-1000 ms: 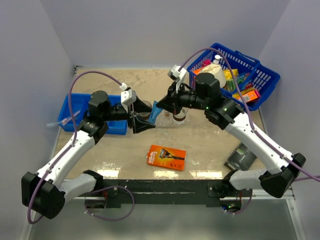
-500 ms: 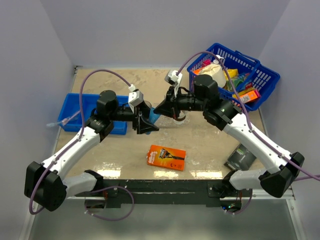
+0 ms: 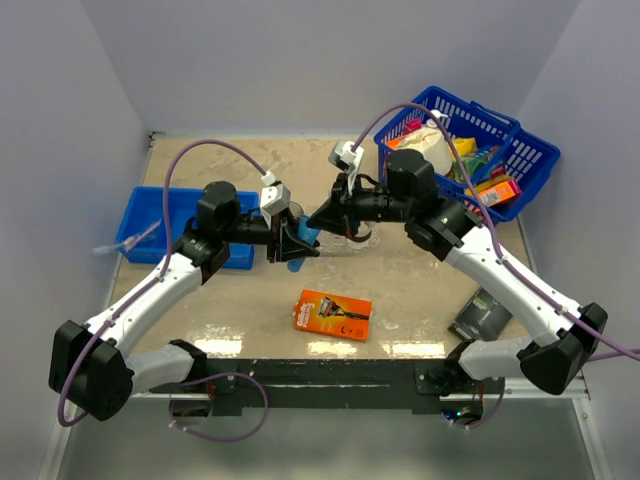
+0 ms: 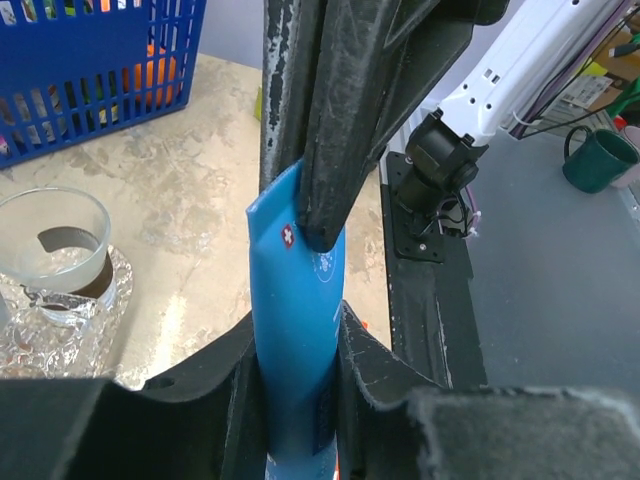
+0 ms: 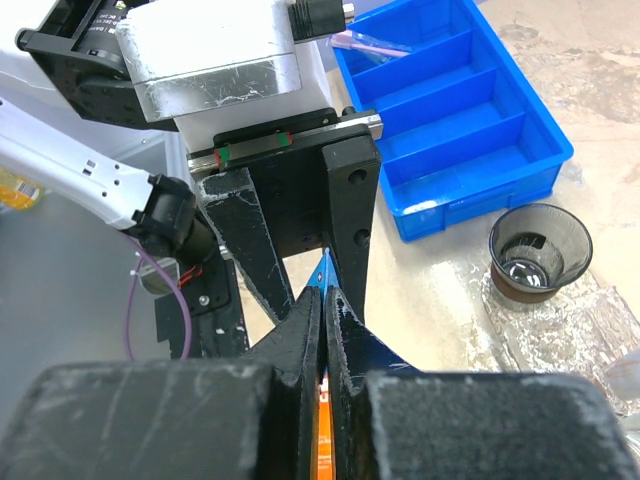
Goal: Prepare toiletry sets of a toothbrush and toothpaste on the tray
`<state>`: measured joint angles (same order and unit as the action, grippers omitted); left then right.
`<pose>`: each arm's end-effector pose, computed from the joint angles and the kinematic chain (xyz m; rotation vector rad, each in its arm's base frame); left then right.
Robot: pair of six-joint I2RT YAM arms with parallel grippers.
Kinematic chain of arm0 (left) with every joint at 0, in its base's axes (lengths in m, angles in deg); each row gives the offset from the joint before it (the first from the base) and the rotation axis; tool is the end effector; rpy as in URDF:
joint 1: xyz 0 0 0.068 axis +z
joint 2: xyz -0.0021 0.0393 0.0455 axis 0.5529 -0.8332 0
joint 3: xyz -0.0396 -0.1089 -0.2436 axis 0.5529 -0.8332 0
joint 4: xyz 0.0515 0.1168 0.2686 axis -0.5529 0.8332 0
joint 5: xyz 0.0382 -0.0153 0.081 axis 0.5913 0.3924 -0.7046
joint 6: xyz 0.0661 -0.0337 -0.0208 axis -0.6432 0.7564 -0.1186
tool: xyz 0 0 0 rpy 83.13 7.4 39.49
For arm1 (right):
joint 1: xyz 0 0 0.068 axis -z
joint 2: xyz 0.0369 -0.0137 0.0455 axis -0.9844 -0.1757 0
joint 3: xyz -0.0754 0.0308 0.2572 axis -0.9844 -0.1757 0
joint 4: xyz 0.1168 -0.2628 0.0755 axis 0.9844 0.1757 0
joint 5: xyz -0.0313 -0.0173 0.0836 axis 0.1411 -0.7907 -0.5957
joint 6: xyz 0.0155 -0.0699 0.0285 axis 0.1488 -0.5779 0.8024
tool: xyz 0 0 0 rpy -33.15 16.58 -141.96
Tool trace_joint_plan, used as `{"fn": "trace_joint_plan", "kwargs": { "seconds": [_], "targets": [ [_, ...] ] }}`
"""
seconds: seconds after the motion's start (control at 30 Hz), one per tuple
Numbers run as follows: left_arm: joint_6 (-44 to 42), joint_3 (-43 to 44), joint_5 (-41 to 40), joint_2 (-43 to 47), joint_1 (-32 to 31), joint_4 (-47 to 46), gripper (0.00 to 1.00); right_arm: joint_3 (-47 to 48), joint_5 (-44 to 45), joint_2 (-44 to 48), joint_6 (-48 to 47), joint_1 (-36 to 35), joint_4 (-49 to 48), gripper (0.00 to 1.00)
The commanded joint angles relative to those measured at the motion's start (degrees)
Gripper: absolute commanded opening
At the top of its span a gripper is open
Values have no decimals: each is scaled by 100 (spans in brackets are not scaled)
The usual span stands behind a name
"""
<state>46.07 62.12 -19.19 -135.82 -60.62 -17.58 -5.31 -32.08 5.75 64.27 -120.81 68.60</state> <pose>0.2487 -0.1915 0.3054 1.0806 1.5215 -1.3653 0.2424 0.2597 0.4102 -0.9901 1.6583 1.1170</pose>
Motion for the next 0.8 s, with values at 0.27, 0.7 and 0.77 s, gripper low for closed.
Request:
{"fn": "trace_joint_plan", "kwargs": {
  "seconds": [0.27, 0.7, 0.77],
  "targets": [
    [-312, 302, -387, 180, -2, 146, 72, -37, 483, 265, -16, -29, -400, 0],
    [-348, -181, -3918, 1639, 674, -46, 89, -2, 3113, 766, -42, -3, 206, 0],
    [-505, -234, -4850, 1807, 675, 50, 89, 7, 3386, 783, -59, -12, 259, 0]
  ]
}}
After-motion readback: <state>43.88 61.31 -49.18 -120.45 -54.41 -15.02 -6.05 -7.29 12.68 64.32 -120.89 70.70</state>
